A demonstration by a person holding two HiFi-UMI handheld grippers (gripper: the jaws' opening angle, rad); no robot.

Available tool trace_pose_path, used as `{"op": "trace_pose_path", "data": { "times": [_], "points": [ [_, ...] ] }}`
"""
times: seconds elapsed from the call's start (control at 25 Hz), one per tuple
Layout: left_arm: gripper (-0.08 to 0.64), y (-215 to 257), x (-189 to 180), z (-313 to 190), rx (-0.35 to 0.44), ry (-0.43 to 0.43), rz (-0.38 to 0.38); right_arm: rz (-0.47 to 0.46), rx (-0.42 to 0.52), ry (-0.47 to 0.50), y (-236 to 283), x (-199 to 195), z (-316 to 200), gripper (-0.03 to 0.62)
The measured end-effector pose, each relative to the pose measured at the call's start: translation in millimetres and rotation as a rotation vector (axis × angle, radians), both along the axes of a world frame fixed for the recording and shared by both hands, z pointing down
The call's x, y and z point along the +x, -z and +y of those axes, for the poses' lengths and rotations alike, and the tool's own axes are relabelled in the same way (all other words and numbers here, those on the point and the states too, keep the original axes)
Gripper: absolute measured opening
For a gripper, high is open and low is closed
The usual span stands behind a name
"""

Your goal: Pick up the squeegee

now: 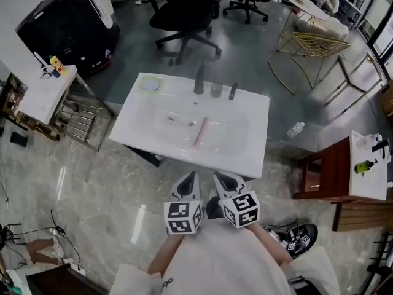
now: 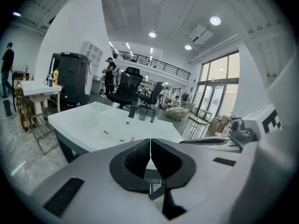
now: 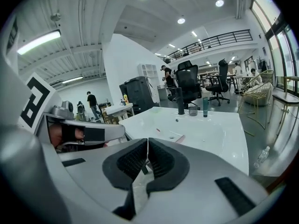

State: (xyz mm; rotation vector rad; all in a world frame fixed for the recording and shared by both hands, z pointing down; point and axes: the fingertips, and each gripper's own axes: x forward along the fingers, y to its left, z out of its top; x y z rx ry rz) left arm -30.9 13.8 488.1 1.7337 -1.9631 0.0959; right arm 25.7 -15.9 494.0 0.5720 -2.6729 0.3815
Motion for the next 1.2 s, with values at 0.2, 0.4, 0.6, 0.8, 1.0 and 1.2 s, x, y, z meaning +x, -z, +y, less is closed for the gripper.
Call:
{"op": "trace_pose_path", "data": {
  "times": [0.2,0.4,0.6,0.8,1.0,1.2],
  "points": [
    [0.027,2.8,-8.0,-30.9,-0.001,0.034,-0.025,0.006,0.001,0.063,-2.0,-11.9,-32.0,0.028],
    [0.027,-0.7,-19.1,-55.7,-0.018,0.069,-0.019,0.024,-0.014,0.142,-8.7,-28.6,-52.8,0.028],
    [0.026,-8.4,-23.5,-79.0,-0.048,0.093,0.004,0.023,-0.028,0.208,-13.0,-39.5,-72.6,0.028],
    [0.027,-11.8,-22.2,-101.4,-0.059,0.100,0.010,0.018,-0.047,0.250,-15.4,-45.0,-91.7,0.028],
    [0.026,-14.3,-20.8,-113.6,-0.061,0.113,0.027,0.001,-0.083,0.265,-19.1,-46.9,-103.2,0.028],
    [0.026,-17.5,-21.6,-122.8,-0.064,0.132,0.057,-0.018,-0.103,0.280,-20.5,-47.4,-109.1,0.028]
  ]
}}
